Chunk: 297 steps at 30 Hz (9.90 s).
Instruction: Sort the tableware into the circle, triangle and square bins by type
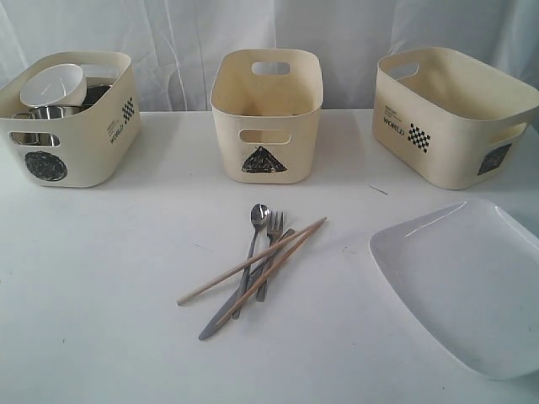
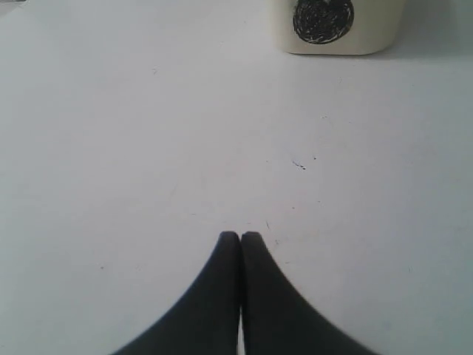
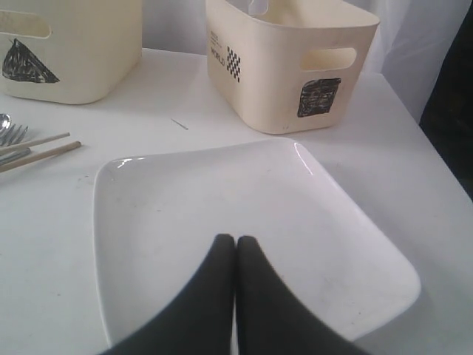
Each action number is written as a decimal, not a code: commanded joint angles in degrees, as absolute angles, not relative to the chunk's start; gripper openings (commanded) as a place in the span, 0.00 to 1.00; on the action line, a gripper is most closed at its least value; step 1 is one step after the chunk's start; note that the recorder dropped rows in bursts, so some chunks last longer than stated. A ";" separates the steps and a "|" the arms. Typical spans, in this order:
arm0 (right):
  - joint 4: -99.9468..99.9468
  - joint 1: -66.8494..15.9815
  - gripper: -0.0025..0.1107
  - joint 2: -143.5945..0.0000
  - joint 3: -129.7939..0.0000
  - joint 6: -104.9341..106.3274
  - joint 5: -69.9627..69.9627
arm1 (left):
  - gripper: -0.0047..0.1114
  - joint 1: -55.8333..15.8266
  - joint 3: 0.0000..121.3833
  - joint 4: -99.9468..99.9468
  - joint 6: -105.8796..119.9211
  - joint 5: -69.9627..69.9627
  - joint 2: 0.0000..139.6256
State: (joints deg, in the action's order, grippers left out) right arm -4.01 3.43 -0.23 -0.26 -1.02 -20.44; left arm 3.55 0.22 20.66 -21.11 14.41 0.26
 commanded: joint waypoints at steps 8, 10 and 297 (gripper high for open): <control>-4.44 3.37 0.02 0.00 0.00 -1.25 -19.61 | 0.04 3.23 0.00 0.55 -20.70 12.83 0.00; -4.44 3.37 0.02 0.00 0.00 -1.25 -19.61 | 0.04 3.23 0.00 0.55 -20.70 12.83 0.00; 9.22 -32.52 0.13 -123.70 -102.50 -10.96 -56.18 | 0.04 3.23 0.00 0.68 -20.58 12.83 0.00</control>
